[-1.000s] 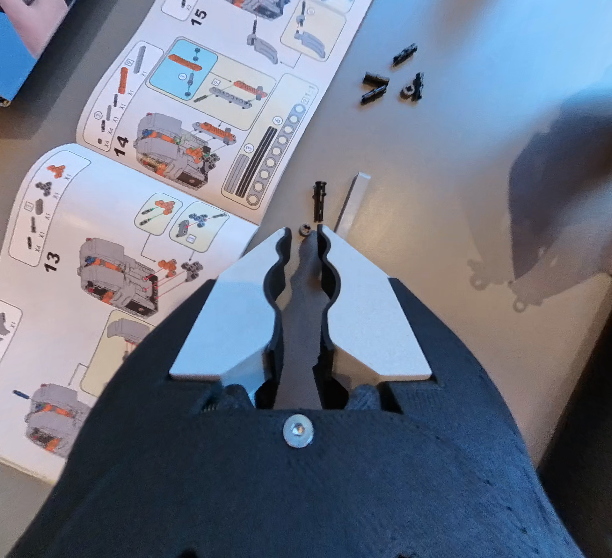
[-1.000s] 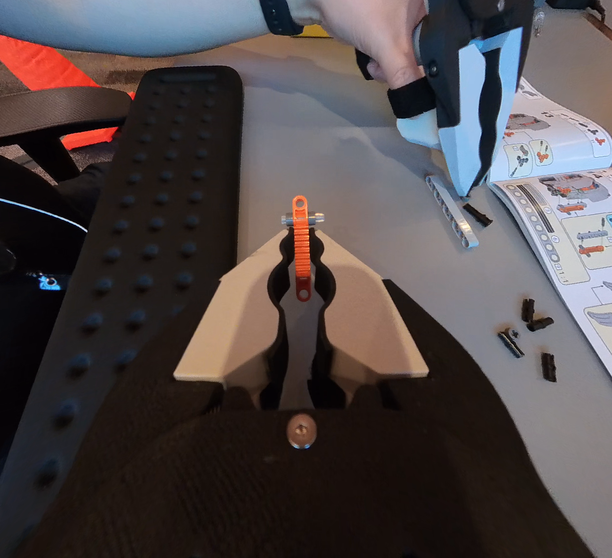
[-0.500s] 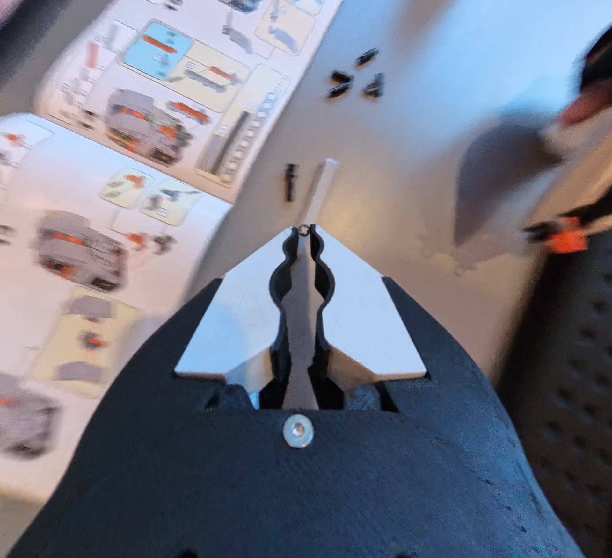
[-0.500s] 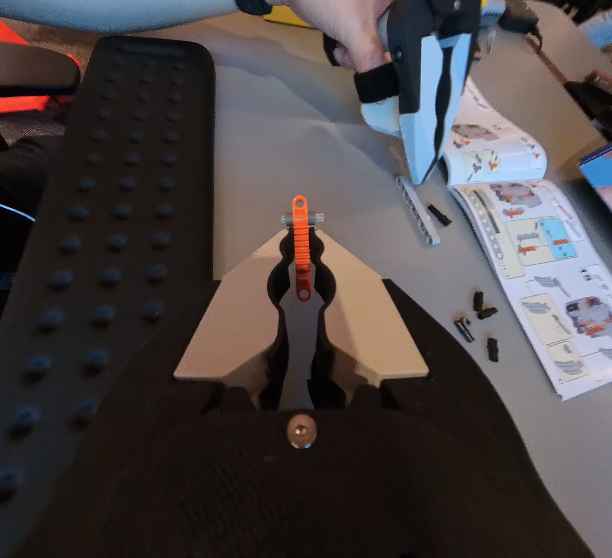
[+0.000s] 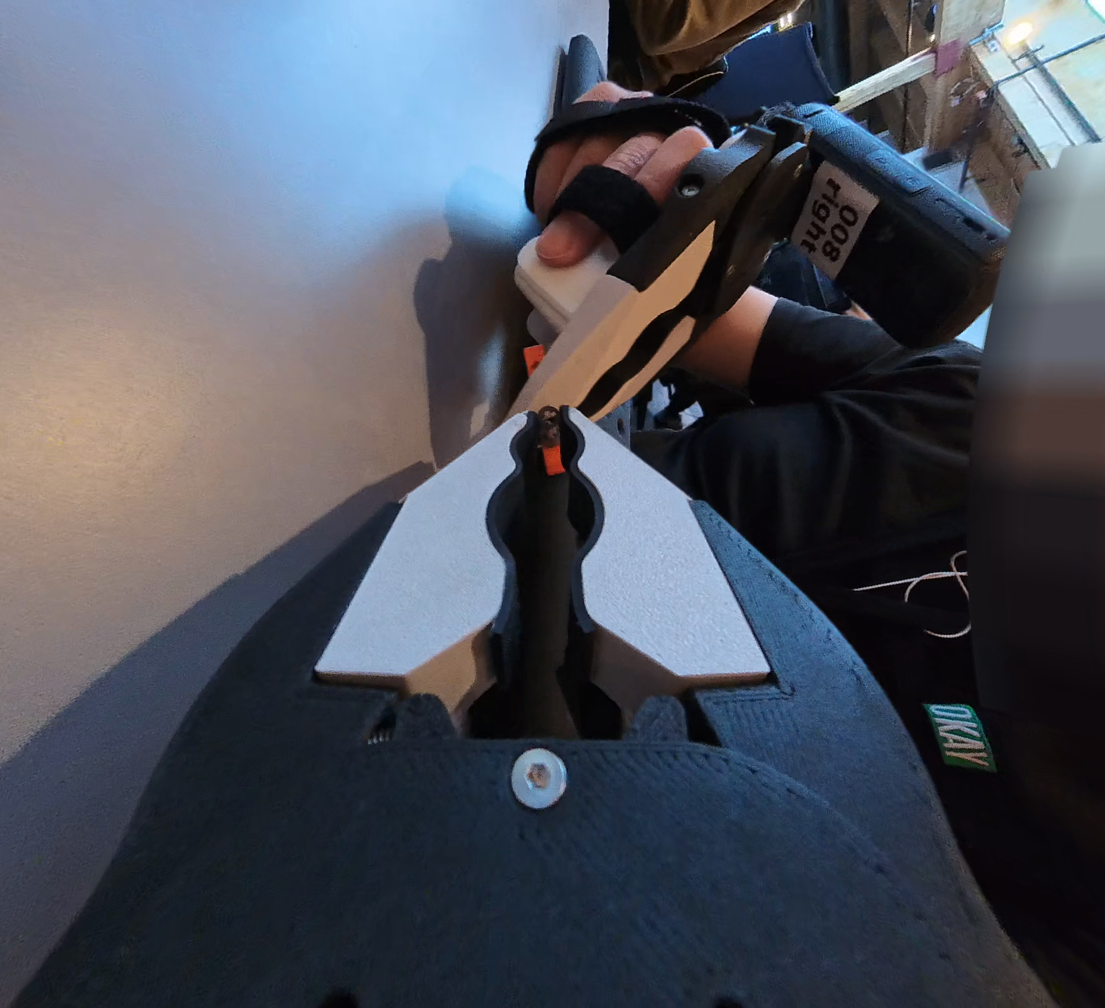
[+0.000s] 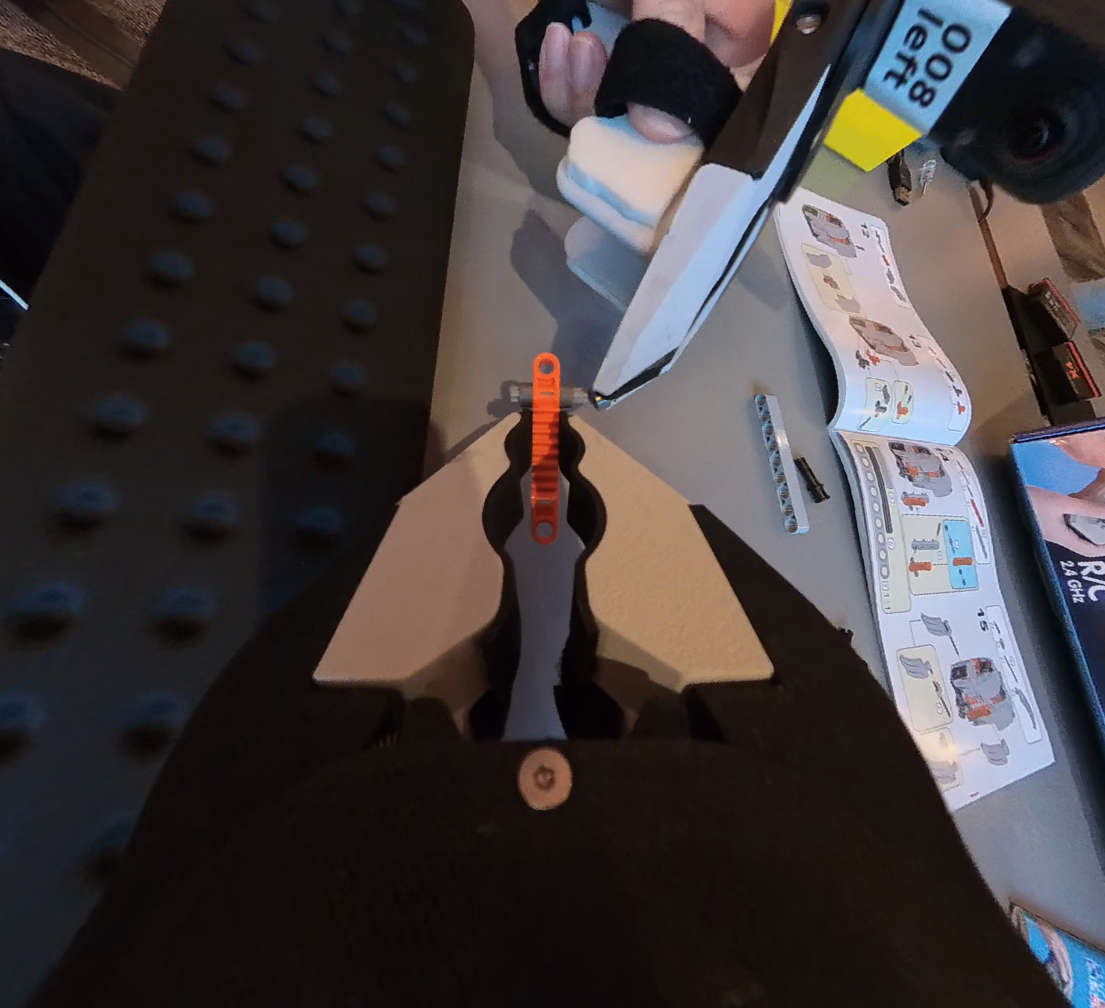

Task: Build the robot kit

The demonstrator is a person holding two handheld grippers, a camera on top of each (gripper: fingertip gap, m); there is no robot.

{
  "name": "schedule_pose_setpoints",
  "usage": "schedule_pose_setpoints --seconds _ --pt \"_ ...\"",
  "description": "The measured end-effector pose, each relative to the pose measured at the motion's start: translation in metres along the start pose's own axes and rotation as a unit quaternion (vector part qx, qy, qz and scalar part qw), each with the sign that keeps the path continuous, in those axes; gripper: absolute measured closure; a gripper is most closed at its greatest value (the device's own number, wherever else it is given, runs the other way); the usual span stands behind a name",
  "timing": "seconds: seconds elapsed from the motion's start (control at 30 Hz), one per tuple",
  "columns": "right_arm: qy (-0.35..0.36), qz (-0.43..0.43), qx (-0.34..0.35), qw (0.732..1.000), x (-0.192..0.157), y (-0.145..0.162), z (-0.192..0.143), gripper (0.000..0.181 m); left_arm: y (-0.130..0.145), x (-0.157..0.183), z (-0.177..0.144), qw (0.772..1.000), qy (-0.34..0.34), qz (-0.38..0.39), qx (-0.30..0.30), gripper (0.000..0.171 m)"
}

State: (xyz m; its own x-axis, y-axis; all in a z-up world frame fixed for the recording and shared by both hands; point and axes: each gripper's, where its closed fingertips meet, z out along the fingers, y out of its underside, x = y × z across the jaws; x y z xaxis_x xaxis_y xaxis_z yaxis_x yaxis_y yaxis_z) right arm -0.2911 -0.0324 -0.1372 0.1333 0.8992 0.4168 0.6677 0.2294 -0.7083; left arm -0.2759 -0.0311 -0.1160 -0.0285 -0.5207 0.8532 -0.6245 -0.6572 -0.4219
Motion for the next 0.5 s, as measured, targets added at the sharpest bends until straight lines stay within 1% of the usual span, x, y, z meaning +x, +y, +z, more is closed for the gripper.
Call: schedule_pose_setpoints --seconds 0.07,0.1,0.27,0.5 --pt "-0.005 0.007 0.005 1.000 0.000 0.000 0.000 0.176 0.000 -0.003 0.000 1.000 0.001 -0.011 -0.004 0.169" --pt "-0.011 0.013 0.005 1.000 -0.001 0.000 0.000 0.176 0.001 -0.001 0.001 1.000 0.013 -0.018 -0.007 0.169" --pt "-0.059 0.037 0.027 0.997 -0.012 -0.005 -0.001 0.176 0.011 0.006 0.003 0.996 0.048 -0.048 -0.050 0.169" --pt "-0.077 0.047 0.032 0.995 -0.016 -0.005 -0.002 0.176 0.015 0.007 0.004 0.993 0.067 -0.069 -0.075 0.168"
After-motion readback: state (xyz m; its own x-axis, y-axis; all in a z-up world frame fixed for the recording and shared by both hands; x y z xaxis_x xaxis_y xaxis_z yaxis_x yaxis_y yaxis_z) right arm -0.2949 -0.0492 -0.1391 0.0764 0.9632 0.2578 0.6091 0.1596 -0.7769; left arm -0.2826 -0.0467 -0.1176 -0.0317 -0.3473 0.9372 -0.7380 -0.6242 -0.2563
